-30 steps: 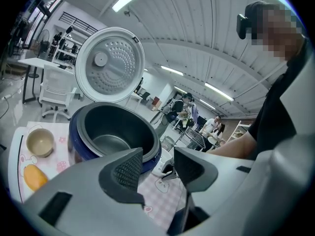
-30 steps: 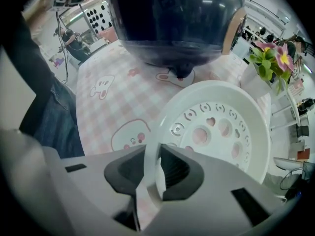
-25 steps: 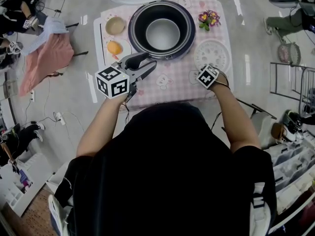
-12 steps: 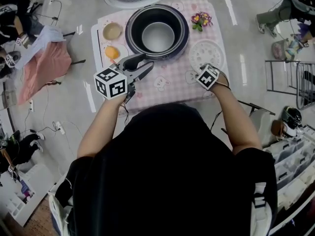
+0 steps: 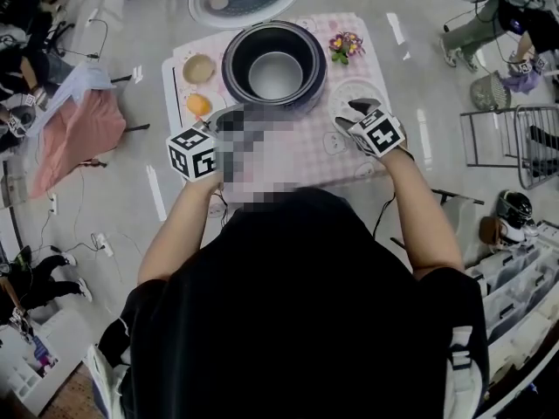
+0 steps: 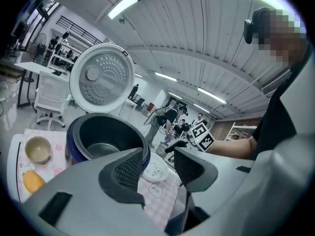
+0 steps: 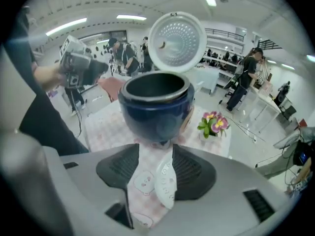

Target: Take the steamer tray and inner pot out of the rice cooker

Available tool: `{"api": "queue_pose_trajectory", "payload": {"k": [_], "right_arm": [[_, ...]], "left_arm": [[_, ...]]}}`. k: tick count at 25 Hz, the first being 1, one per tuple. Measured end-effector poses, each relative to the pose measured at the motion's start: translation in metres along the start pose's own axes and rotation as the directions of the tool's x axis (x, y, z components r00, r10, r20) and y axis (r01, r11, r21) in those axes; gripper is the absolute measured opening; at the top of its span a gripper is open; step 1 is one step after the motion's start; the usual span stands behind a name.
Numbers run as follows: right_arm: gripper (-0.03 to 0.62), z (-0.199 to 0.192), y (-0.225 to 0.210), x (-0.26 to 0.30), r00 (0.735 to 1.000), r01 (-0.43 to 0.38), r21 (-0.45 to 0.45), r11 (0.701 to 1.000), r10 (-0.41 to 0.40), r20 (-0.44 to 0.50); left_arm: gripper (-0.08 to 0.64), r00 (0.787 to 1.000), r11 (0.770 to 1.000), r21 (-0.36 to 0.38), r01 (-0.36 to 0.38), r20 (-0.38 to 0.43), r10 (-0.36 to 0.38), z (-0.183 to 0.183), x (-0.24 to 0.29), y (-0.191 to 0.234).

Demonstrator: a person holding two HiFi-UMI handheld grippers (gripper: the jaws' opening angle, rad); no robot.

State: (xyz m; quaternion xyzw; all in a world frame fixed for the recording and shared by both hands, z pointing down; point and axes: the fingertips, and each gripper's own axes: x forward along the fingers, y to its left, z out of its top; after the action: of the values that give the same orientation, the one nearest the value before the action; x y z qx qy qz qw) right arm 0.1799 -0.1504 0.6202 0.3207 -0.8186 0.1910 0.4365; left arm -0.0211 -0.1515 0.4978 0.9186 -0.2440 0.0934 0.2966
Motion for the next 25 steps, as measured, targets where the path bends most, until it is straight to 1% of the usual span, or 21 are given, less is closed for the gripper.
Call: {"api": "queue_pose_trajectory", "payload": {"k": [3,6,8,10,12,15,19,21,25], "right_arm": [[0.221,0.035,-0.006,-0.029,0.989,0.019,0.115,0.993,-0.036,0.143],[0.221,0.063,-0.012,-0.055,0.962,-0.01,0.231,0.973,-0.054,0.266],[0.221,0.078,-0.014,-0.068,0.944,-0.04,0.282,0.959,-0.056,0.325],[0.221,0.088,-0.014,-0.077,0.93,-0.066,0.306,0.95,-0.053,0.364],[0.221,0.094,-0.013,-0.082,0.921,-0.085,0.316,0.945,-0.047,0.388],[0.221,0.097,-0.011,-0.084,0.915,-0.105,0.32,0.942,-0.034,0.402],[0.221,0.1,-0.009,-0.078,0.917,-0.125,0.318,0.94,-0.013,0.399],[0.221,0.101,-0.008,-0.076,0.917,-0.134,0.319,0.938,-0.004,0.398],[0.221,0.106,-0.009,-0.068,0.918,-0.143,0.315,0.938,0.008,0.396]], "left_arm": [[0.216,1.0,1.0,0.006,-0.008,0.02,0.008,0.005,-0.007,-0.003],[0.216,0.999,1.0,0.012,-0.019,0.04,0.018,0.012,-0.015,-0.003],[0.216,0.998,0.999,0.016,-0.028,0.05,0.027,0.016,-0.02,-0.003],[0.216,0.998,0.999,0.02,-0.039,0.059,0.038,0.02,-0.026,-0.002],[0.216,0.996,0.998,0.022,-0.054,0.069,0.052,0.023,-0.03,0.0],[0.216,0.993,0.997,0.019,-0.08,0.086,0.078,0.025,-0.036,0.004],[0.215,0.988,0.994,0.009,-0.11,0.108,0.109,0.028,-0.043,0.013],[0.215,0.986,0.992,0.007,-0.128,0.104,0.127,0.027,-0.045,0.018],[0.21,0.981,0.985,0.025,-0.171,0.096,0.168,0.028,-0.047,0.026]]}}
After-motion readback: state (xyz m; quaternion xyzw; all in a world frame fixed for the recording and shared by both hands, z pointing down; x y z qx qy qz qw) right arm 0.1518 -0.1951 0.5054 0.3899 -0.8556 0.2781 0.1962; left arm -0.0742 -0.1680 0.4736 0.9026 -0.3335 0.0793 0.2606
